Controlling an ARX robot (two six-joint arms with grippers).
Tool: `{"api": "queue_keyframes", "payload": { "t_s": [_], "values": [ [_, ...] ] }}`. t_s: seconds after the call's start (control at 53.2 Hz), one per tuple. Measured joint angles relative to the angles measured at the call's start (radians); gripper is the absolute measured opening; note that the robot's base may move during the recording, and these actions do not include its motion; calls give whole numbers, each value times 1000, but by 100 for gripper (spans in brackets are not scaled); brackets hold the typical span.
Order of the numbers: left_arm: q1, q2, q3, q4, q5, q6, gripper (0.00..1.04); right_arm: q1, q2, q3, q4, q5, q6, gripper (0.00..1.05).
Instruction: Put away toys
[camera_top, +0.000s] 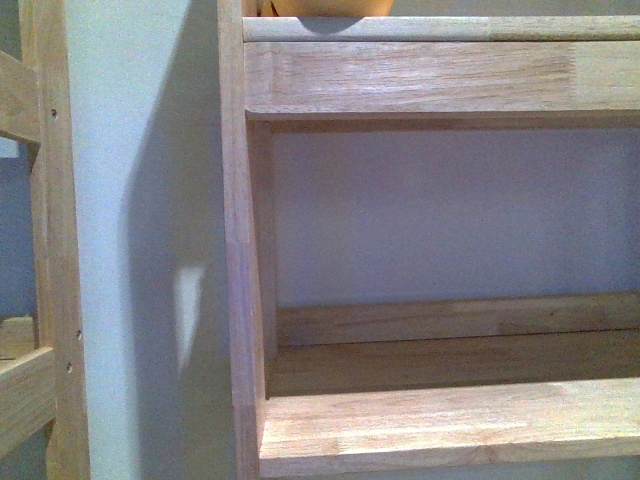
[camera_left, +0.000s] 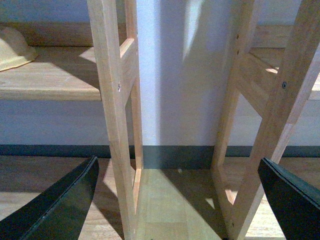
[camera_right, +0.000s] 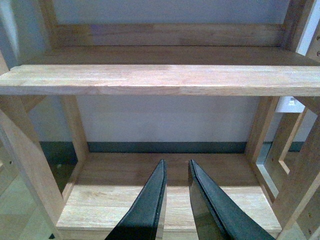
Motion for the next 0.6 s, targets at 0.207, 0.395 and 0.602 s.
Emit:
{"api": "queue_keyframes", "payload": {
  "t_s": [0.207, 0.395, 0.602],
  "values": [
    [0, 0, 0, 0, 0, 0, 99, -1, -40, -34, 4, 0, 0, 34],
    [0, 0, 0, 0, 0, 0, 99, -1, -41, -34, 5, 0, 0, 68],
    [0, 0, 0, 0, 0, 0, 99, -1, -41, -34, 5, 0, 0, 105]
  ]
}}
